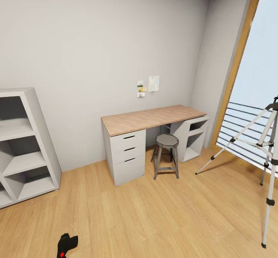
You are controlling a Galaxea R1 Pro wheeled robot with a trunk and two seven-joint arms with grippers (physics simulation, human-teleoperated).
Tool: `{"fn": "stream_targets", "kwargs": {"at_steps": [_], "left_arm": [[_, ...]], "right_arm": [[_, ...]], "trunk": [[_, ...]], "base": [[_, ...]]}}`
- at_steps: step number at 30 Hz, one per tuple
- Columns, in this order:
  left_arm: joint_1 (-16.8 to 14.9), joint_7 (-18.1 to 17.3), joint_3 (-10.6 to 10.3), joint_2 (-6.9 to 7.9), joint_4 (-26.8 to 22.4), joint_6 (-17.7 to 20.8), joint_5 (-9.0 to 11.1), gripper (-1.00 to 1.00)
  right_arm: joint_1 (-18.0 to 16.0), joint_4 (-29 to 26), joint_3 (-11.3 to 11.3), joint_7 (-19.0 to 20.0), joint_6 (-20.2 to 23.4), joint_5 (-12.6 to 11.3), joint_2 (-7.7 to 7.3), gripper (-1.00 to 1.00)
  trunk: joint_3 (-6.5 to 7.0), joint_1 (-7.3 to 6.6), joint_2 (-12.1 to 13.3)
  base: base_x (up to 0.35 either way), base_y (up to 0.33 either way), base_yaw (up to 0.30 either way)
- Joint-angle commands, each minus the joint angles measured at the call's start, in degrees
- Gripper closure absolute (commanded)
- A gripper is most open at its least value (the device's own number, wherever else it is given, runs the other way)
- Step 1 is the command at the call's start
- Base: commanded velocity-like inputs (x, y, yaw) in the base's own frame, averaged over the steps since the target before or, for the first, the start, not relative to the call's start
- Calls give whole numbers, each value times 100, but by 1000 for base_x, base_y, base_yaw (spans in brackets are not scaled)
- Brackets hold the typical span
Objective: Attach the digital camera to the camera tripod in the bedroom.
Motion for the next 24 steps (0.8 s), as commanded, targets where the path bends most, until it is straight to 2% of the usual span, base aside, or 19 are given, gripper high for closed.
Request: {"fn": "stream_targets", "kwargs": {"at_steps": [1, 11, 24], "left_arm": [[-1, -1, 3, -1, 0, -14, 41, -100], [0, -1, 2, -1, 0, -15, 40, -100], [-1, -1, 3, -2, -2, -15, 41, -100]], "right_arm": [[-1, 0, 3, -2, -16, 8, -1, -100], [-1, 0, 5, -23, -24, 1, 4, -100], [-1, -1, 4, -37, -17, 1, 4, -100]], "trunk": [[-5, 0, -2], [-5, 0, -2], [-5, 0, -2]], "base": [[0, 0, -1], [-12, 8, 0], [-165, 60, 0]]}}
